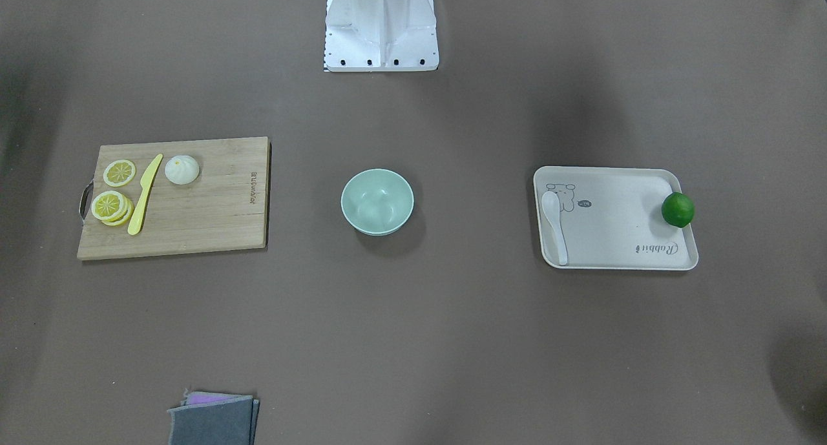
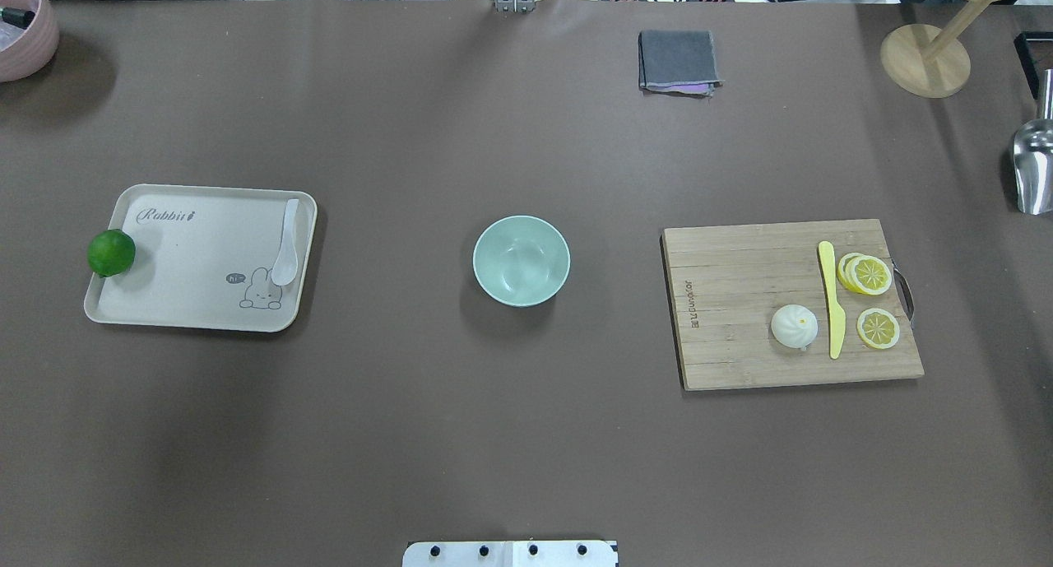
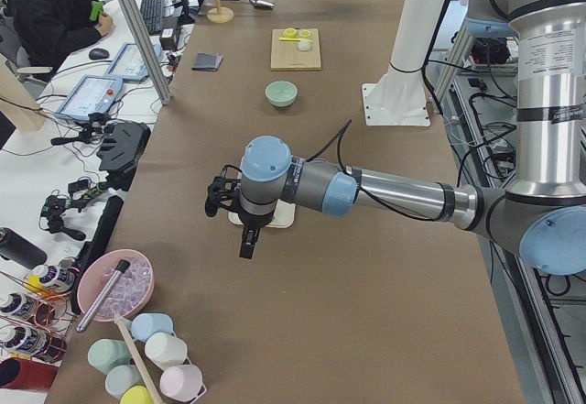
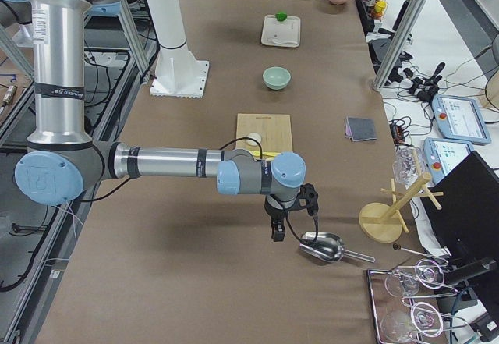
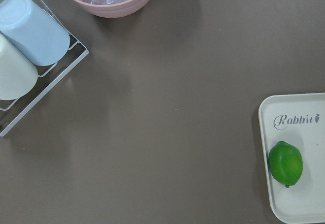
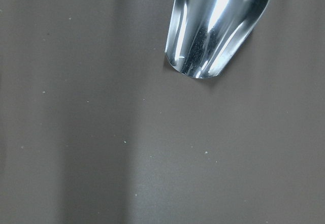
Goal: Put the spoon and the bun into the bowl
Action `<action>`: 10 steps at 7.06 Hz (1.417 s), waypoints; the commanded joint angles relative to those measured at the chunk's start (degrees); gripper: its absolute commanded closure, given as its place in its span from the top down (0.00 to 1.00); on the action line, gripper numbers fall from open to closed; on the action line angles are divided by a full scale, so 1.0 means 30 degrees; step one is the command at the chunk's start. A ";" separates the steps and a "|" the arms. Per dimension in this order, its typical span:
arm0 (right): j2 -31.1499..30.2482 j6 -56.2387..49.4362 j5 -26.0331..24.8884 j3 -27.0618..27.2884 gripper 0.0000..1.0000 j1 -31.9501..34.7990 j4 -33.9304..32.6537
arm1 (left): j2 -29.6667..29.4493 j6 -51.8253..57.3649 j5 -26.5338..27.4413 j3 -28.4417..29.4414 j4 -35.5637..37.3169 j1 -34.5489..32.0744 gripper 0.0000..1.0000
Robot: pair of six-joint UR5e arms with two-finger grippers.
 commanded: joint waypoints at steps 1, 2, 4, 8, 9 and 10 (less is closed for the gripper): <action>-0.0234 -0.0001 0.0111 0.0129 1.00 -0.0004 0.0058 | -0.0046 -0.0098 -0.0029 0.0050 -0.0457 0.0000 0.99; -0.0234 0.0028 0.0198 0.0188 1.00 -0.0004 0.0059 | -0.0017 -0.0099 -0.0029 0.0050 -0.0780 0.0029 0.99; -0.0234 0.0029 0.0228 0.0277 1.00 -0.0004 0.0059 | 0.0186 -0.0099 -0.0029 0.0109 -0.0783 0.0000 0.99; -0.0117 0.0087 0.0286 0.0335 1.00 -0.0033 0.0088 | 0.0012 -0.0244 -0.0029 0.0665 -0.2963 0.0612 0.99; 0.0203 0.0058 0.0432 0.0509 1.00 -0.0033 0.0117 | -0.0567 -0.0391 0.0000 0.0695 -0.4750 0.0644 0.99; 0.0844 -0.0029 0.0811 0.0656 1.00 -0.0120 0.0117 | -0.1298 -0.1088 0.0058 0.0666 -0.5145 0.0992 0.99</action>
